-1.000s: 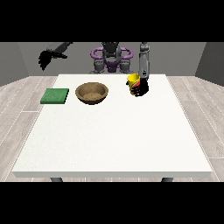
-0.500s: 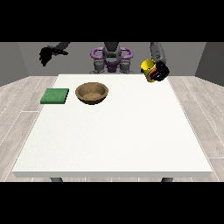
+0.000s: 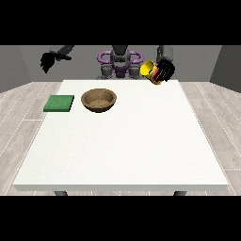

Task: Pick the cup and pour the ball into the bowl, then pick the bowl and place it on the pad

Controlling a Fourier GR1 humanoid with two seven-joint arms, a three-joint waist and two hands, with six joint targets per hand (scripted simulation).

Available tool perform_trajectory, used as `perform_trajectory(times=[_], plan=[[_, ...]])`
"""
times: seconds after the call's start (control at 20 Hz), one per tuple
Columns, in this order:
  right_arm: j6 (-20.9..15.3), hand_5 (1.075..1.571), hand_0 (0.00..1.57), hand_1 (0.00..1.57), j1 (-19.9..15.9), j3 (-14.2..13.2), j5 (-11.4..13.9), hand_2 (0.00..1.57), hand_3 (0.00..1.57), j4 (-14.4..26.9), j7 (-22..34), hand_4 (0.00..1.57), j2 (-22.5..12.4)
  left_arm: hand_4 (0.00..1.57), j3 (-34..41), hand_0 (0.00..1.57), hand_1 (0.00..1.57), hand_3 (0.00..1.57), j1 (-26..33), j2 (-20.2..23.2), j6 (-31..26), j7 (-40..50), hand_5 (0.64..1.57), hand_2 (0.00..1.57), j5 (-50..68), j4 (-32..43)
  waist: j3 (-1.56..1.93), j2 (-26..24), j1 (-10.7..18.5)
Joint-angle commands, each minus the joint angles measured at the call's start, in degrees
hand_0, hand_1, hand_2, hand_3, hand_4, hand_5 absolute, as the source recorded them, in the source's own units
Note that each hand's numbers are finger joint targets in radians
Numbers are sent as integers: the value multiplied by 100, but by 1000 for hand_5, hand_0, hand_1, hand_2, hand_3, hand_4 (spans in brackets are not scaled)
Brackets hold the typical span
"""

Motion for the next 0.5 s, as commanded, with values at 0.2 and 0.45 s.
perform_trajectory(times=[0.2, 0.45], plan=[[317, 1570, 0, 0, 38, -20, -17, 0, 0, 280, -196, 0, -156, 1523, -824, 1498, 1498, 1571, -618, -403, 167, 1597, 1241, 1571, -1460, 41, 0, -197, -212], [297, 1571, 0, 0, 14, 69, 76, 0, 0, 478, -150, 0, -96, 1571, -1651, 1554, 1554, 1571, -1126, -716, -69, 2597, 1244, 1571, -2740, 209, 6, -413, -218]])
